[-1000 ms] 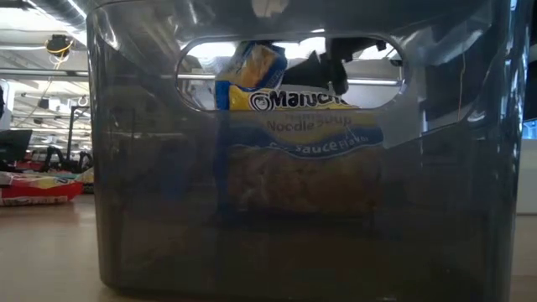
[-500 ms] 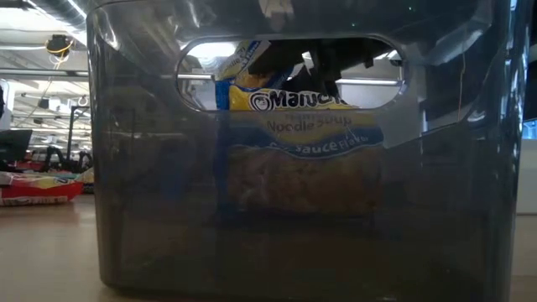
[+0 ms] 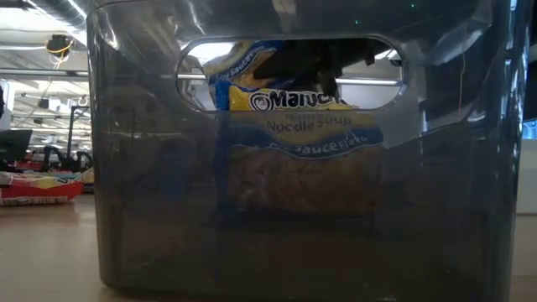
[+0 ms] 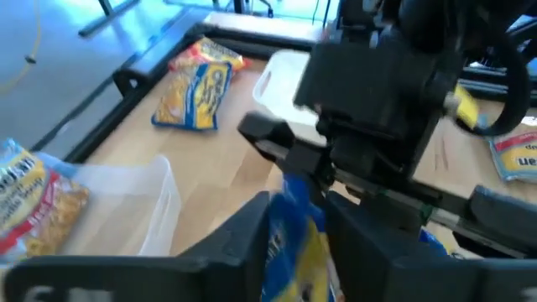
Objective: Sort Maruchan noodles
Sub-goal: Put the bottom left blue noodle pack into the black bin
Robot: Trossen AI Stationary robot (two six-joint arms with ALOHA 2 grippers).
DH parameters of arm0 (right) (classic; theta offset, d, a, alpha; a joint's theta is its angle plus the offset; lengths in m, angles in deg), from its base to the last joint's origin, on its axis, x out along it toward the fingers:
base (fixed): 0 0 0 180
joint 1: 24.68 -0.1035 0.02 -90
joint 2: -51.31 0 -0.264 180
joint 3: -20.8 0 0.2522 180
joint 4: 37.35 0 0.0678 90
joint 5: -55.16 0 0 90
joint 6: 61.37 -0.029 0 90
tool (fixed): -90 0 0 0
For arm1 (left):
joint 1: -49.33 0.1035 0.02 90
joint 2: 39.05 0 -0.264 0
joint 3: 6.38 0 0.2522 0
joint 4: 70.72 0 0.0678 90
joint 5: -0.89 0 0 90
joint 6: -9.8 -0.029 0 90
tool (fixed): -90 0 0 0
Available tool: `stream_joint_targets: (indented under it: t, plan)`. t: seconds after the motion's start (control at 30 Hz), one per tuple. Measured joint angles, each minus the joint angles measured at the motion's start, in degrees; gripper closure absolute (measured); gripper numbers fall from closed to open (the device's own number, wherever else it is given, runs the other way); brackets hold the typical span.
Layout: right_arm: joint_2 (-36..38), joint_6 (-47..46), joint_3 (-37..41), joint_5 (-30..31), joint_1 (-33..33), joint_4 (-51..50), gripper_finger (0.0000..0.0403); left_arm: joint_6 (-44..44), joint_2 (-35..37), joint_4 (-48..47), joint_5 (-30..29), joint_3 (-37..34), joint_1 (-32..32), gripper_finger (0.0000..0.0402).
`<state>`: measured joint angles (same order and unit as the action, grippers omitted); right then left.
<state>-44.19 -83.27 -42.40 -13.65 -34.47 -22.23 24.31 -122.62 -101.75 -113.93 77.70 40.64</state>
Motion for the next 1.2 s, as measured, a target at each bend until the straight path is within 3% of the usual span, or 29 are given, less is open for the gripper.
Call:
stream_joint_targets:
  t: [0.2,0.33,0.5,0.73,0.9,1.2]
  plan:
    - [5.28,1.53,0.03,-1.27,-0.86,-9.59,0.0315,-3.38,0.04,0.82,-1.49,2.34,-0.17,0.0218]
    - [9.77,3.75,0.0,-0.86,-3.05,-17.47,0.0319,-2.62,0.04,3.07,-1.33,2.46,-0.28,0.0205]
    - [16.03,7.26,2.67,-1.29,-7.43,-24.25,0.0311,-4.14,0.04,3.34,6.32,2.5,-0.15,0.0204]
    - [25.61,6.92,12.84,-1.38,-13.62,-16.36,0.032,-4.57,-1.1,4.89,18.16,2.56,0.22,0.0171]
    - [26.06,6.85,14.63,-3.59,-13.46,-11.82,0.0312,-4.51,-4.79,8.55,25.96,2.62,0.2,0.0164]
    - [25.15,8.47,14.56,-3.97,-13.05,-7.5,0.0319,-1.24,-6.84,8.05,27.35,2.87,0.2,0.0165]
